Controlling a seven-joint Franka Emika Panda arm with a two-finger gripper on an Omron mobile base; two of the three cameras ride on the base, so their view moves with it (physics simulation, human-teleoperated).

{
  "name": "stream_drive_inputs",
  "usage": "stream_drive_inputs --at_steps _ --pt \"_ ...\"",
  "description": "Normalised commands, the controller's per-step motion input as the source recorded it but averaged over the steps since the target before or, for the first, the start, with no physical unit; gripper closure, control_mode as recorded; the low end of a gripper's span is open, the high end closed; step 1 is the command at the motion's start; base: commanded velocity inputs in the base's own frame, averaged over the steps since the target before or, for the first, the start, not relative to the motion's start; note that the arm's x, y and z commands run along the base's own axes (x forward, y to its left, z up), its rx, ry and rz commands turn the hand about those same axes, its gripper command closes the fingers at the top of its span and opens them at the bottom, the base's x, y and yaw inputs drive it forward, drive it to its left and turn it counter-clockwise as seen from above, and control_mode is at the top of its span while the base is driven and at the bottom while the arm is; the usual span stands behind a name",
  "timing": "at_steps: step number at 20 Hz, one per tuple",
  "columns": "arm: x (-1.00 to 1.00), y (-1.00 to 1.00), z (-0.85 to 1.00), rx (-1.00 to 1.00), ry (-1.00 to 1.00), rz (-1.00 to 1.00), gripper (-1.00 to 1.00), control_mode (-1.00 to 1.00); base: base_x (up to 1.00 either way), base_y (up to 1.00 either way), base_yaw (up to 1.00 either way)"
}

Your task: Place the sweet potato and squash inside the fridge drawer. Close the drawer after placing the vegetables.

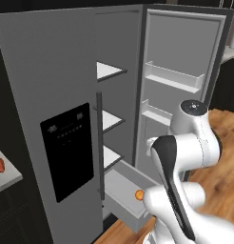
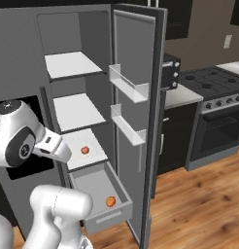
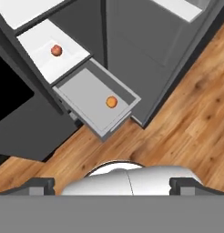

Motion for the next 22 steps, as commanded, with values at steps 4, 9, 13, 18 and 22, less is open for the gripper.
stream_drive_inputs --at_steps 4,9,13,18,22 --pt "0.0 0.0 0.0 0.0 0.0 0.0 -1.0 1.0 -0.57 0.08 0.2" --pt "0.0 0.0 0.0 0.0 0.0 0.0 -1.0 1.0 -0.79 0.67 0.44" --pt "0.0 0.0 0.0 0.0 0.0 0.0 -1.0 1.0 -0.67 0.91 0.5" --pt "0.0 0.0 0.0 0.0 0.0 0.0 -1.0 1.0 -0.19 1.0 0.39" --pt "0.0 0.0 0.0 0.0 0.0 0.0 -1.0 1.0 0.46 0.99 0.12"
